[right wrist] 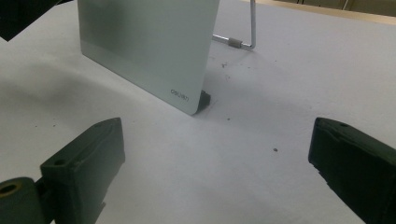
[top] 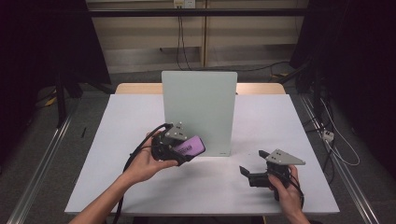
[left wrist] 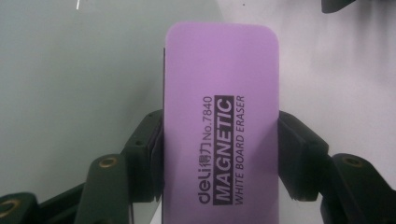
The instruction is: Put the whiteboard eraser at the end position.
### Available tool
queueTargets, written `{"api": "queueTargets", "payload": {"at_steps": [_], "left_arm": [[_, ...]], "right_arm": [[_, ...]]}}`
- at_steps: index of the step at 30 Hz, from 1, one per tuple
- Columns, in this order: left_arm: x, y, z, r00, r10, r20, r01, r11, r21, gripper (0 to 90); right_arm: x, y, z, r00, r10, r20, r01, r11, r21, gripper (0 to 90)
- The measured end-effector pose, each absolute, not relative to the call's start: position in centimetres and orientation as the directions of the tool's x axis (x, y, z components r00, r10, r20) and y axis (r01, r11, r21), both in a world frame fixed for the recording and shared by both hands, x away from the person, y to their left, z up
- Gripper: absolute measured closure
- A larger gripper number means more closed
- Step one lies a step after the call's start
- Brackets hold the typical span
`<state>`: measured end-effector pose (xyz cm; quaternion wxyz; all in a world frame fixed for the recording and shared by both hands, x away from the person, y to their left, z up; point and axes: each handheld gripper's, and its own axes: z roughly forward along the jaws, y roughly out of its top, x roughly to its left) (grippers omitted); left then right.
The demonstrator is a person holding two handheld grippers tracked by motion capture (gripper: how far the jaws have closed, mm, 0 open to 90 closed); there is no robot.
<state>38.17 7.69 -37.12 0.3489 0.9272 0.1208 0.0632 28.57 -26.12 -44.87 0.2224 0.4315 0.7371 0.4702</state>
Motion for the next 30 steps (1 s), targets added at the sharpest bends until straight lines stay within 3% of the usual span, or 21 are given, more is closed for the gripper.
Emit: {"api": "queueTargets", "payload": {"at_steps": [30], "left_arm": [[36.8, 5.0, -40.3, 0.982, 0.177, -0.059, 0.18, -0.811, 0.556, 41.0]], "right_arm": [[28.5, -25.8, -44.8, -0.529, 0.846, 0.07, 0.426, 0.194, 0.884, 3.8]]}}
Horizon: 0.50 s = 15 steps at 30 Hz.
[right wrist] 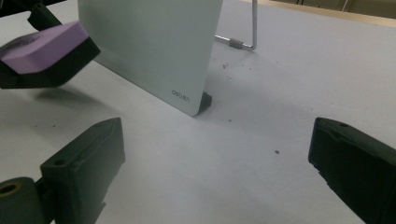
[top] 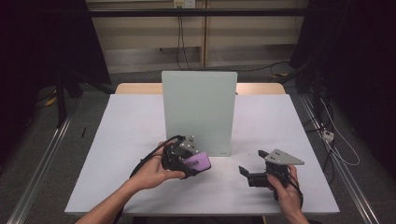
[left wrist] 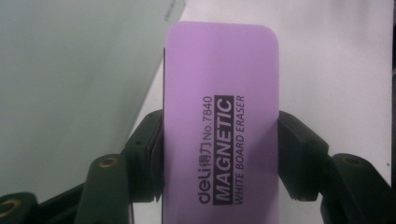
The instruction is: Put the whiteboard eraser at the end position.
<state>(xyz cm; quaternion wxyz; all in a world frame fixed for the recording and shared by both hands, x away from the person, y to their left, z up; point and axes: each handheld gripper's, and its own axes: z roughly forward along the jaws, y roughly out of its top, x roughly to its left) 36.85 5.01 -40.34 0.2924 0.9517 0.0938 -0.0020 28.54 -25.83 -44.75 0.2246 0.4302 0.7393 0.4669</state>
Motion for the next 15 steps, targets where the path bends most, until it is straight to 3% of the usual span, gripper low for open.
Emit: {"api": "queueTargets", "payload": {"at_steps": [15], "left_arm": [[36.6, 3.6, -42.4, 0.979, 0.166, -0.118, 0.203, -0.842, 0.5, 40.9]], "right_arm": [[28.5, -25.8, -44.8, -0.533, 0.843, 0.07, 0.428, 0.197, 0.882, 3.8]]}}
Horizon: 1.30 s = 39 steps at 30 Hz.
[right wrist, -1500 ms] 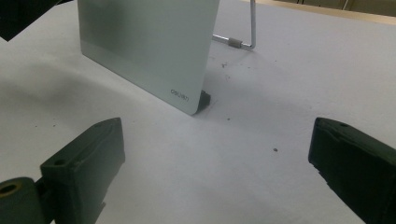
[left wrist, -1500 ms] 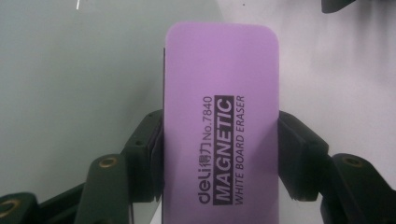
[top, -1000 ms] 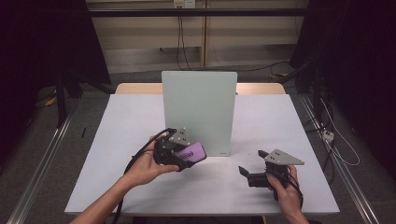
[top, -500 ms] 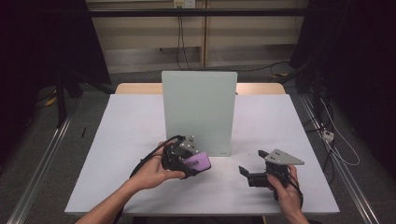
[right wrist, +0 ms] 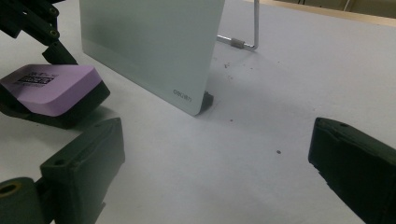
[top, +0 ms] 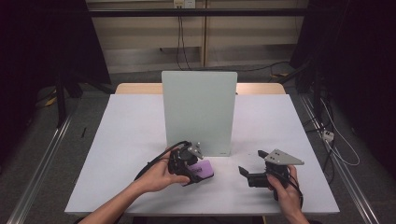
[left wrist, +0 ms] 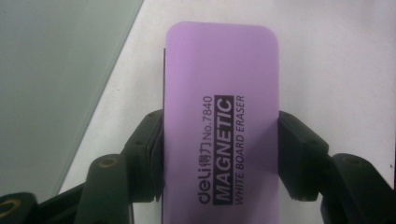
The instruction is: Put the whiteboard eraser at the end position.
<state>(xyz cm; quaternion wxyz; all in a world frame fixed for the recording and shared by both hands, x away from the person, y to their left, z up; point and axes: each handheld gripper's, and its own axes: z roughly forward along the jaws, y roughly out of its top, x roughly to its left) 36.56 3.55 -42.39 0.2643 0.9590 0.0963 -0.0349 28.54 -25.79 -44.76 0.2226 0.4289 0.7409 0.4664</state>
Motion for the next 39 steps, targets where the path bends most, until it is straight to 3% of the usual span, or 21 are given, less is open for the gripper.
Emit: {"api": "queueTargets", "payload": {"at_steps": [31, 33, 35, 39], "left_arm": [[36.6, 3.5, -43.4, 0.972, 0.202, -0.121, 0.235, -0.822, 0.518, 40.2], [36.5, 3.5, -43.7, 0.968, 0.217, -0.128, 0.251, -0.807, 0.535, 35.9], [36.5, 3.4, -43.8, 0.969, 0.217, -0.118, 0.247, -0.811, 0.53, 23.9], [36.5, 3.5, -43.2, 0.967, 0.24, -0.081, 0.245, -0.809, 0.535, 14.6]], "right_arm": [[28.6, -25.7, -44.8, -0.536, 0.841, 0.068, 0.426, 0.2, 0.882, 3.8], [28.6, -25.7, -44.8, -0.535, 0.842, 0.068, 0.426, 0.2, 0.882, 3.8], [28.6, -25.7, -44.8, -0.535, 0.842, 0.068, 0.426, 0.2, 0.882, 3.8], [28.6, -25.8, -44.8, -0.533, 0.844, 0.069, 0.428, 0.198, 0.882, 3.8]]}}
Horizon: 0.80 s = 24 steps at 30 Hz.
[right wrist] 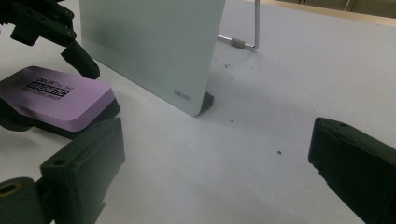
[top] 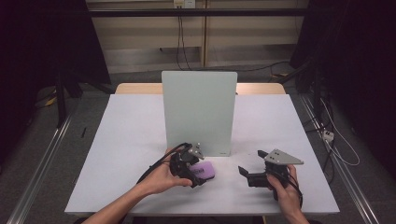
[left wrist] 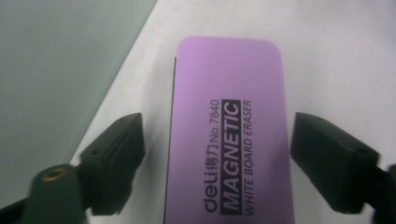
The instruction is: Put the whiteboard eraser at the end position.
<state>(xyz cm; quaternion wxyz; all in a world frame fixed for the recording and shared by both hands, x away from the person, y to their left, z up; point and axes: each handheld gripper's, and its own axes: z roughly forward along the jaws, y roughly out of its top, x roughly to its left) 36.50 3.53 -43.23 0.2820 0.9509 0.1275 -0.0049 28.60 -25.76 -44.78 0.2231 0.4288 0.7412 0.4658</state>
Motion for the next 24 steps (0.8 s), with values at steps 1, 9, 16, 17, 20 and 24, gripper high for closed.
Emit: {"api": "queueTargets", "payload": {"at_steps": [1, 9, 16, 17, 20, 24], "left_arm": [[36.5, 3.6, -43.1, 0.964, 0.252, -0.087, 0.257, -0.795, 0.549, 12.5], [37.0, 4.5, -42.3, 0.954, 0.28, -0.106, 0.283, -0.733, 0.618, 6.7], [37.5, 5.7, -41.3, 0.947, 0.296, -0.123, 0.297, -0.663, 0.687, 6.7], [37.5, 5.9, -41.2, 0.946, 0.306, -0.111, 0.293, -0.654, 0.697, 6.7], [37.5, 6.2, -40.8, 0.934, 0.348, -0.079, 0.295, -0.629, 0.72, 7.2], [37.5, 6.6, -40.4, 0.929, 0.366, -0.055, 0.282, -0.603, 0.747, 8.0]], "right_arm": [[28.6, -25.8, -44.8, -0.534, 0.843, 0.07, 0.428, 0.198, 0.882, 3.8], [28.7, -25.7, -44.8, -0.536, 0.841, 0.066, 0.426, 0.202, 0.882, 3.8], [28.7, -25.6, -44.8, -0.536, 0.842, 0.068, 0.426, 0.201, 0.882, 3.8], [28.7, -25.6, -44.8, -0.536, 0.842, 0.067, 0.426, 0.201, 0.882, 3.8], [28.8, -25.6, -44.8, -0.536, 0.841, 0.066, 0.425, 0.202, 0.882, 3.8], [28.8, -25.6, -44.8, -0.536, 0.842, 0.066, 0.426, 0.202, 0.882, 3.8]]}}
